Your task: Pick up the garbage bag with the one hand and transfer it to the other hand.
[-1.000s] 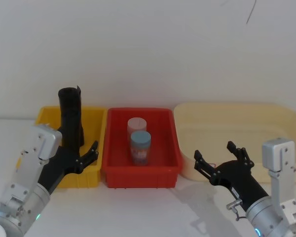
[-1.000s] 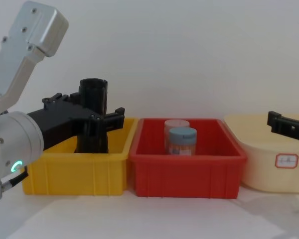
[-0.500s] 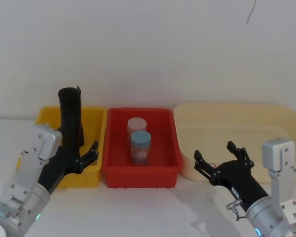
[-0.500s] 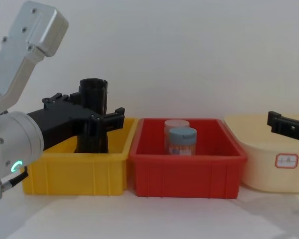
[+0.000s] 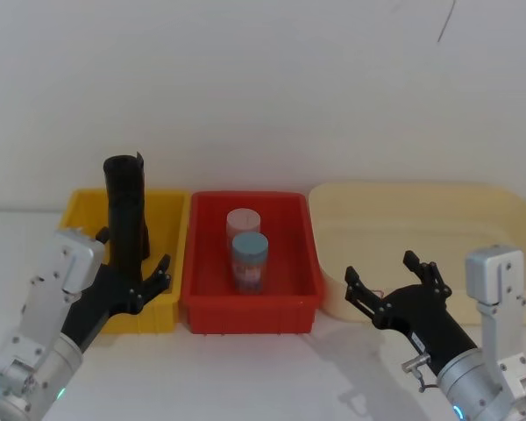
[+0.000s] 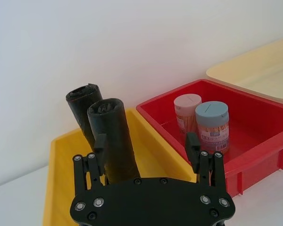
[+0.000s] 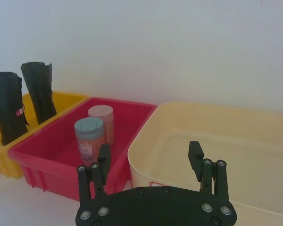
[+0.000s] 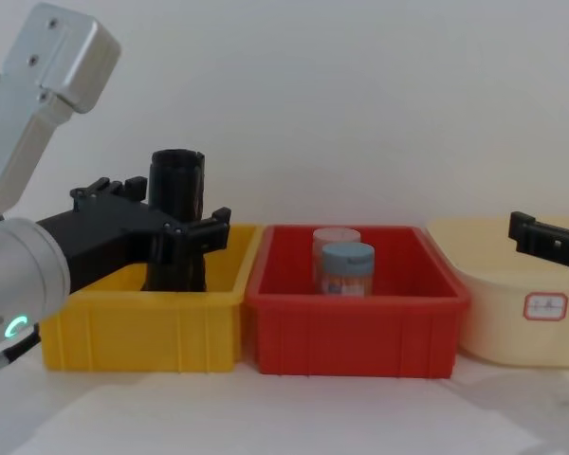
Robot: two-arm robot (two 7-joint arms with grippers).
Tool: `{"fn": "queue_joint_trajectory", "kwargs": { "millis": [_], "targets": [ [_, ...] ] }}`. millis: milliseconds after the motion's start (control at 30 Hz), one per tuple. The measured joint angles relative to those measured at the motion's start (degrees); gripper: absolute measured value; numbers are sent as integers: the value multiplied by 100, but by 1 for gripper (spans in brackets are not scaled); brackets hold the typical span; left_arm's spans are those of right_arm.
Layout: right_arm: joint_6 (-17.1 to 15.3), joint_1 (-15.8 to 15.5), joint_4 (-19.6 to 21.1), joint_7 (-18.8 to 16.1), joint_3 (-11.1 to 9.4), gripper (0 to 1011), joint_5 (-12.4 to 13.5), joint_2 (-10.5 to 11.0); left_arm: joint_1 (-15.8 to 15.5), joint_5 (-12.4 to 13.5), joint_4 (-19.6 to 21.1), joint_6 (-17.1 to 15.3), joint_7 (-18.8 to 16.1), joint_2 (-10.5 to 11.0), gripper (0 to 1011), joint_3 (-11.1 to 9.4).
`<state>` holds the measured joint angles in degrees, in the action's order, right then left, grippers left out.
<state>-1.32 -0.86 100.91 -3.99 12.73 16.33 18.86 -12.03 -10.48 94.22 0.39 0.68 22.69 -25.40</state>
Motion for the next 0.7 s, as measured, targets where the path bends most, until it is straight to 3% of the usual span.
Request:
{"fn": "queue_joint_trajectory", "kwargs": {
  "millis": [700],
  "targets": [
    [0,0,0,0,0,1002,0,0,85,-18,-220,369,-37,-20,1000,309]
  ]
}}
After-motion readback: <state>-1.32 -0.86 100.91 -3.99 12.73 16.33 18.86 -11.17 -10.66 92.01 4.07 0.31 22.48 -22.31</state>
